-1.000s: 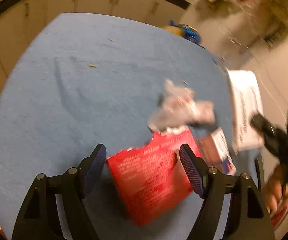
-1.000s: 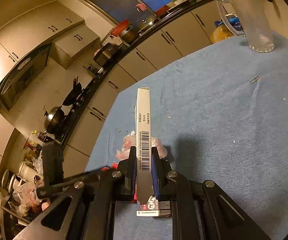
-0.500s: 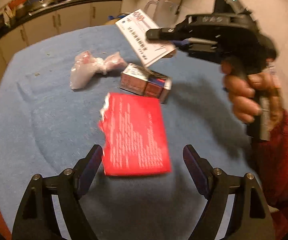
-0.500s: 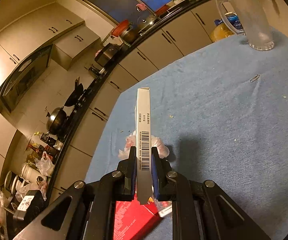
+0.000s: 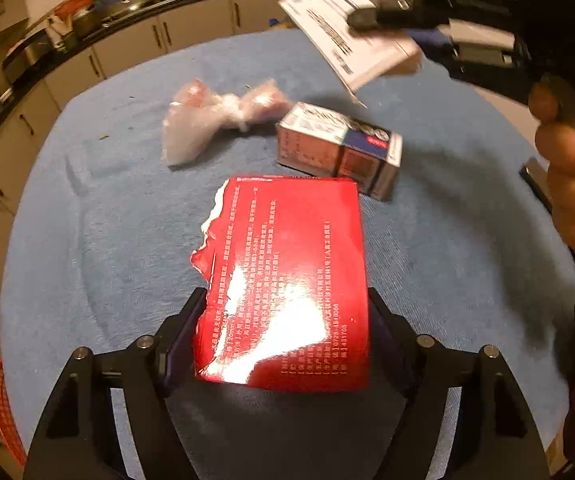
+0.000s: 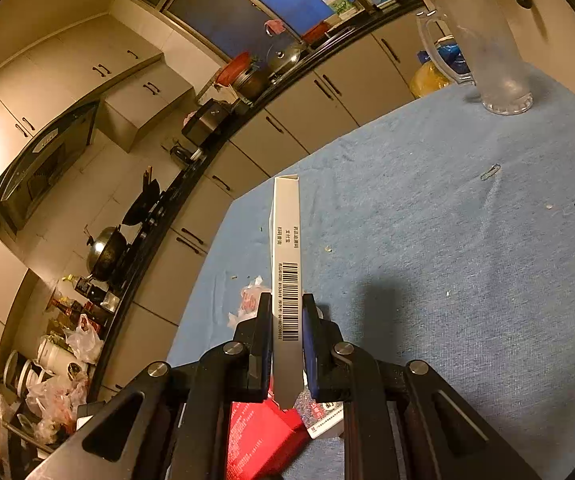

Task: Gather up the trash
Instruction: 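Grasp the white barcode box with the right tool while the left tool grasps the red box, then carry the red box and white box to the wastebasket and release both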

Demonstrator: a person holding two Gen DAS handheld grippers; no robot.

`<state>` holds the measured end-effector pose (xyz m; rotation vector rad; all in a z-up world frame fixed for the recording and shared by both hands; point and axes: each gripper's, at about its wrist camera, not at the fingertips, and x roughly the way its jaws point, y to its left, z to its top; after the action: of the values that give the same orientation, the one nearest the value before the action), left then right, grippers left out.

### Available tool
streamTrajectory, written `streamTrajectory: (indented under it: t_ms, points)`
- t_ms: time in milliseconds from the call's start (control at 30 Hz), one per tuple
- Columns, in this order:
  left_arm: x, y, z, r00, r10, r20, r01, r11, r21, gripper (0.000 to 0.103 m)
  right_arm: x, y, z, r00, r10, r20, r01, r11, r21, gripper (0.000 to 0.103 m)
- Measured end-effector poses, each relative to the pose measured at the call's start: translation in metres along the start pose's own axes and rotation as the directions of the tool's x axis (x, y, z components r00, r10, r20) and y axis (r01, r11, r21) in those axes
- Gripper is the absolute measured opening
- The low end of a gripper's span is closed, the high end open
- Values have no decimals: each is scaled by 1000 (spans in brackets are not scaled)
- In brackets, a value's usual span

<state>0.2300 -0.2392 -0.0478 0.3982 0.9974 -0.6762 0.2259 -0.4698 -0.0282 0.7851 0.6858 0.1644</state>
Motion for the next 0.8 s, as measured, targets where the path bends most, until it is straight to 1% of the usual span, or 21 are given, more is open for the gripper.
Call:
streamTrajectory:
  t_ms: [133, 233, 367, 433, 500, 633, 733, 767, 800]
  points:
    - [-24, 13, -12, 998, -11, 59, 14, 998, -56, 73, -1, 4, -1, 1000, 7, 0, -7, 1000, -10, 14]
    - [-46, 22, -20, 994, 5, 113, 8, 994, -110, 73, 0, 10, -3, 1000, 22, -3, -22, 1000, -23, 14]
    - [-70, 25, -36, 983, 68, 168, -42, 987, -155, 73, 4, 23, -9, 998, 56, -24, -58, 997, -53, 14]
    - [-83, 30, -48, 976, 97, 193, -62, 982, -178, 73, 10, 36, -16, 996, 79, -51, -83, 993, -79, 14]
    - [-92, 35, -56, 973, 112, 200, -73, 979, -192, 73, 19, 52, -26, 990, 105, -90, -115, 988, -107, 14]
    - [-104, 49, -69, 970, 125, 210, -74, 969, -234, 73, 27, 80, -42, 984, 123, -130, -144, 975, -168, 14]
    - [-116, 67, -78, 965, 135, 226, -71, 960, -271, 73, 31, 90, -54, 979, 136, -150, -162, 970, -179, 14]
    - [-117, 81, -75, 963, 139, 231, -71, 957, -281, 73, 32, 91, -57, 978, 139, -155, -166, 970, -179, 14]
    - [-121, 87, -77, 961, 144, 237, -71, 955, -289, 73, 34, 95, -61, 976, 144, -162, -172, 969, -179, 14]
